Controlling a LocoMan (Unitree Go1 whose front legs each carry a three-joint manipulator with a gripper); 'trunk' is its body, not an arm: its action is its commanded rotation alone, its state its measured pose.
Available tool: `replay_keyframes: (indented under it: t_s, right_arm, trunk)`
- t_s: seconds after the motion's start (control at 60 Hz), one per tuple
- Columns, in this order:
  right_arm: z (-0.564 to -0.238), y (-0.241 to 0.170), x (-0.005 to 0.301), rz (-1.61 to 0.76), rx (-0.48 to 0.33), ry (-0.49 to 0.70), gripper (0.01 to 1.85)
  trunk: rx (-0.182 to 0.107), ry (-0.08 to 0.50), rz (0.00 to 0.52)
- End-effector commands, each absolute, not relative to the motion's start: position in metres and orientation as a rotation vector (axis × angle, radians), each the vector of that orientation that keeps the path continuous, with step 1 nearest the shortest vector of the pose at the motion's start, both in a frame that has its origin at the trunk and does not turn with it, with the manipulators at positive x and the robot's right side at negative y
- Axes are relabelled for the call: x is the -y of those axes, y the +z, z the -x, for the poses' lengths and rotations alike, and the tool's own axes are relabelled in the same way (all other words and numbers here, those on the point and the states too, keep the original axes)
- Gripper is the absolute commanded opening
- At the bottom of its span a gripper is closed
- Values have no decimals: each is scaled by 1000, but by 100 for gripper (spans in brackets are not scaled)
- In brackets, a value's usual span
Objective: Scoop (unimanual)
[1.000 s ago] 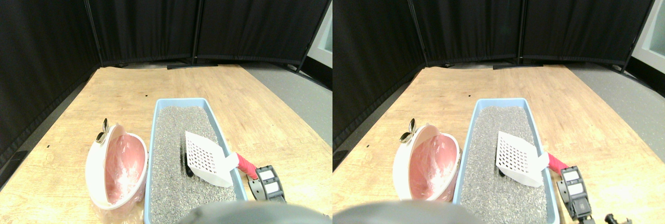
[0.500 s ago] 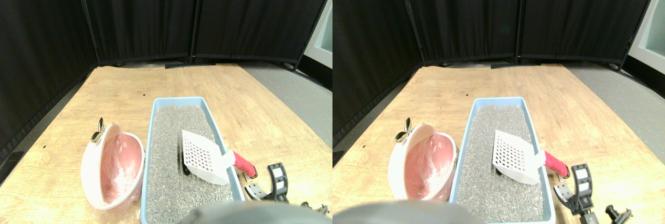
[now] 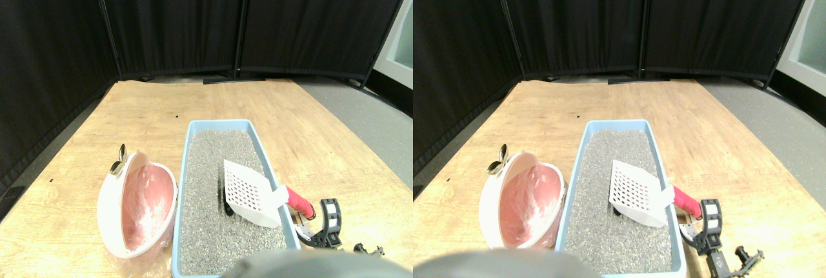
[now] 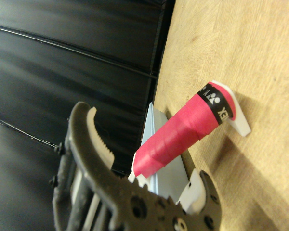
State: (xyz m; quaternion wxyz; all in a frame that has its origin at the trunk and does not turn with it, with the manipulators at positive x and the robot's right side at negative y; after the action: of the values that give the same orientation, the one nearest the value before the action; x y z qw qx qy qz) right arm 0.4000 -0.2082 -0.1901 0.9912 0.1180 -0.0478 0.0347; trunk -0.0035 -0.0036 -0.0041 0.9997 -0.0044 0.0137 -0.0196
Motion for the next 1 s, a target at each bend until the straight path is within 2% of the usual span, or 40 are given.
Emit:
replay_keyframes:
  t_s: [0.017, 0.717, 0.933, 1.0]
  right_arm:
    - [-404, -191, 208, -267, 132, 62, 86]
    - [-426, -198, 215, -285, 142, 36, 82]
    - [-437, -198, 213, -299, 112, 8, 82]
    - [-442, -201, 213, -316, 117, 34, 82]
  trunk:
    - [-50, -32, 22]
    - [-52, -40, 13]
    - [-53, -32, 17]
    - [-56, -31, 16]
